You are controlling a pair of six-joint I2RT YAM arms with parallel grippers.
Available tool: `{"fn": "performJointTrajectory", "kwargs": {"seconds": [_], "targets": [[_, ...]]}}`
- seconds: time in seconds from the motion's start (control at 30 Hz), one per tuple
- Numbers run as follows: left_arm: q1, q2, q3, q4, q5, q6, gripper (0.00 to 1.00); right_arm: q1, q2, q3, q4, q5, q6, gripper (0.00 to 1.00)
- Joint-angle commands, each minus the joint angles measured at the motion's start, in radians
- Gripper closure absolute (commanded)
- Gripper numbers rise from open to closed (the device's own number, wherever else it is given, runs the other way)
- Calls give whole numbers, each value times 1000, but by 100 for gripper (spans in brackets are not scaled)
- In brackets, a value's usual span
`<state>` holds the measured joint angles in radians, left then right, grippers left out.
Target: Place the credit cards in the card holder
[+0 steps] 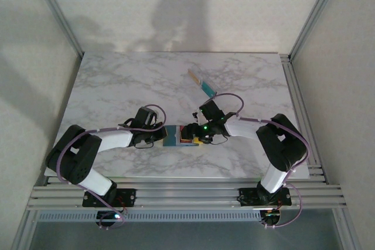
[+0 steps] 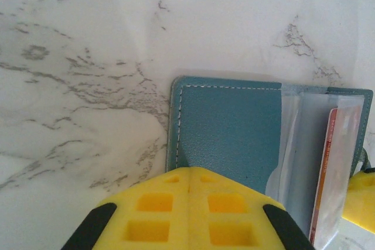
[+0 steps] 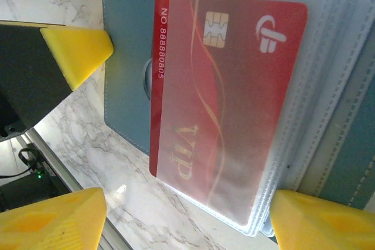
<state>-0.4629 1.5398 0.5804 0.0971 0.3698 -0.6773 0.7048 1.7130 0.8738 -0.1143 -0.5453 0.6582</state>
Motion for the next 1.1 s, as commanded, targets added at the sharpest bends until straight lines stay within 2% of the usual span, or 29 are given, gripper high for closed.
{"fn": "performJointTrajectory", "kwargs": {"seconds": [0.0, 0.2, 0.47, 0.93, 1.07], "targets": [[1, 33, -25, -78, -26, -10, 98, 10, 14, -1, 23, -19, 11, 32], [1, 32, -28, -78, -26, -9, 98, 10, -4, -3, 26, -15, 1, 45], [1, 27, -24, -81, -24, -6, 98, 10, -14, -1, 51, -32, -7, 55], [16, -31, 2, -65, 101, -30, 96, 14, -28, 20, 135, -103, -36, 61], [27, -50, 4, -63, 113, -38, 91, 26, -11, 23, 192, -135, -24, 62]]}}
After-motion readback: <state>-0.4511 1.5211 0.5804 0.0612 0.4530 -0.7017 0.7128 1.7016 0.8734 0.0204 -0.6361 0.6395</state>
